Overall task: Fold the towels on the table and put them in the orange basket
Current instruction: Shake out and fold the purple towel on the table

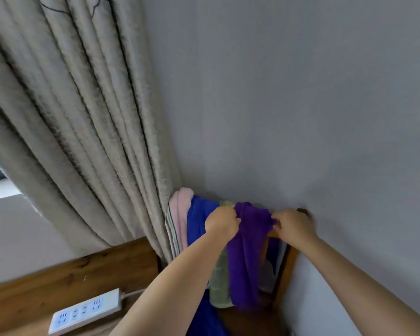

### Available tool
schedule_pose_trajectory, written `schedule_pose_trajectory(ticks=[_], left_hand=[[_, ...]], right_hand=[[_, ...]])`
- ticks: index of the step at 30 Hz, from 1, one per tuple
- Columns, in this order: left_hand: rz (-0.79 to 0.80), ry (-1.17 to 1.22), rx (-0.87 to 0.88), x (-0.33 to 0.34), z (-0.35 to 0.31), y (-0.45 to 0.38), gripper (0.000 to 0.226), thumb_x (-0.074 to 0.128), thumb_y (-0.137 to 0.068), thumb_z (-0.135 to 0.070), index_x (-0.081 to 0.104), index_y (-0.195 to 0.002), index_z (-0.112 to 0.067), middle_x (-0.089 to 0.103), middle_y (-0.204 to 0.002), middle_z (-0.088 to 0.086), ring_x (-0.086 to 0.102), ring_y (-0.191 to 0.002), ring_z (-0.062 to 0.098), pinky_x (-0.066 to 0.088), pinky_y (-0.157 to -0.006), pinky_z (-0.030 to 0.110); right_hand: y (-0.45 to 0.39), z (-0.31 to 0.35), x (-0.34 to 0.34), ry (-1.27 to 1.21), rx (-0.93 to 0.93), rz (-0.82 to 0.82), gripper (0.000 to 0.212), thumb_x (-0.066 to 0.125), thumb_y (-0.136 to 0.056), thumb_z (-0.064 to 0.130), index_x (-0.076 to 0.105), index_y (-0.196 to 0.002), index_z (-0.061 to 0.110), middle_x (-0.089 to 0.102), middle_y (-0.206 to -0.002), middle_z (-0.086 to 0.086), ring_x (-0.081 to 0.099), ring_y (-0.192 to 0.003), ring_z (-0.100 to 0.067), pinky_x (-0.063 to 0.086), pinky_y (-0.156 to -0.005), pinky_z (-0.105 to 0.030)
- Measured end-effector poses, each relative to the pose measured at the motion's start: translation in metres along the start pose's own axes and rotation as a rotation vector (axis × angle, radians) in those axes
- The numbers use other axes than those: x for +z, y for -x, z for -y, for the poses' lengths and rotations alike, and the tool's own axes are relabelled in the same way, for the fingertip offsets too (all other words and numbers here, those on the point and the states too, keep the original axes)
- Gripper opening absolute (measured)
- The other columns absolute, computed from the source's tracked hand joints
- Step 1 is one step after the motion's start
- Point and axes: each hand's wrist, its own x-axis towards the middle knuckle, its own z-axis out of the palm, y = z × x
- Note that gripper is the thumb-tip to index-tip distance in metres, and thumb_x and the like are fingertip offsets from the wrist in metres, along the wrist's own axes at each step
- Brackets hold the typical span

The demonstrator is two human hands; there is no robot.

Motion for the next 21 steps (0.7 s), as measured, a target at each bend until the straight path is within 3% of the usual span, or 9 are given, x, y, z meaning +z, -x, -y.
schedule_pose_trajectory(ticks=[3,6,9,11,13,15,17,21], left_hand=[[-0.028,0.084,-0.056,0.014,-0.004,-0.019,0.031,0.046,-0.094,-0.030,0.061,-0.082,-0.005,0.060,-0.079,0.009,0.061,-0.088,0.025,0.047,-0.069,0.033],[-0.076,0.122,-0.095,0.026,-0.008,-0.032,0.031,0.048,-0.094,-0.031,0.062,-0.092,-0.004,0.060,-0.082,0.009,0.062,-0.087,0.024,0.044,-0.065,0.030],[-0.134,0.069,-0.089,0.033,-0.010,-0.041,0.028,0.045,-0.095,-0.025,0.064,-0.091,-0.005,0.066,-0.088,0.008,0.061,-0.084,0.023,0.040,-0.059,0.028],[-0.158,0.047,-0.062,0.037,-0.009,-0.044,0.028,0.041,-0.095,-0.021,0.064,-0.088,-0.005,0.067,-0.090,0.009,0.062,-0.086,0.024,0.035,-0.051,0.025],[-0.156,0.068,-0.050,0.039,-0.009,-0.045,0.028,0.041,-0.094,-0.017,0.065,-0.086,-0.005,0.065,-0.080,0.006,0.061,-0.080,0.023,0.030,-0.045,0.024],[-0.155,0.102,-0.056,0.036,-0.009,-0.046,0.028,0.041,-0.094,-0.016,0.066,-0.088,-0.005,0.066,-0.079,0.006,0.059,-0.077,0.022,0.038,-0.053,0.026],[-0.151,0.153,-0.063,0.032,-0.007,-0.047,0.027,0.043,-0.094,-0.015,0.067,-0.090,-0.006,0.069,-0.088,0.010,0.062,-0.083,0.024,0.046,-0.066,0.032],[-0.155,0.202,-0.072,0.023,-0.006,-0.045,0.031,0.045,-0.093,-0.015,0.056,-0.065,-0.017,0.060,-0.079,0.005,0.054,-0.074,0.018,0.048,-0.072,0.034]], right_hand=[[-0.016,-0.014,0.014,0.079,-0.077,-0.056,0.024,0.049,-0.087,0.026,0.062,-0.107,0.017,0.064,-0.108,-0.005,0.056,-0.106,-0.023,0.041,-0.081,-0.029],[-0.021,-0.026,0.025,0.183,-0.099,-0.007,0.030,0.046,-0.090,0.033,0.055,-0.117,0.025,0.057,-0.115,0.001,0.047,-0.116,-0.018,0.033,-0.088,-0.029],[-0.027,-0.029,0.032,0.169,-0.110,-0.012,0.029,0.049,-0.088,0.028,0.060,-0.114,0.021,0.058,-0.113,-0.003,0.048,-0.115,-0.020,0.031,-0.090,-0.032],[-0.027,-0.029,0.030,0.084,-0.148,-0.102,0.019,0.071,-0.073,0.018,0.071,-0.092,0.014,0.066,-0.090,-0.010,0.061,-0.094,-0.027,0.040,-0.081,-0.039],[-0.026,-0.029,0.029,0.085,-0.216,-0.245,0.021,0.086,-0.046,0.012,0.072,-0.061,0.014,0.063,-0.059,-0.006,0.065,-0.060,-0.027,0.047,-0.060,-0.035],[-0.025,-0.028,0.026,0.084,-0.246,-0.306,0.022,0.087,-0.040,0.012,0.069,-0.052,0.018,0.058,-0.049,-0.001,0.062,-0.049,-0.024,0.045,-0.056,-0.032],[-0.025,-0.027,0.026,0.027,-0.242,-0.308,0.023,0.089,-0.040,0.008,0.070,-0.052,0.015,0.059,-0.049,-0.003,0.062,-0.049,-0.027,0.048,-0.051,-0.036],[-0.029,-0.029,0.023,-0.278,-0.115,-0.260,0.007,0.076,-0.062,-0.005,0.072,-0.067,-0.002,0.065,-0.062,-0.022,0.064,-0.063,-0.038,0.050,-0.061,-0.044]])
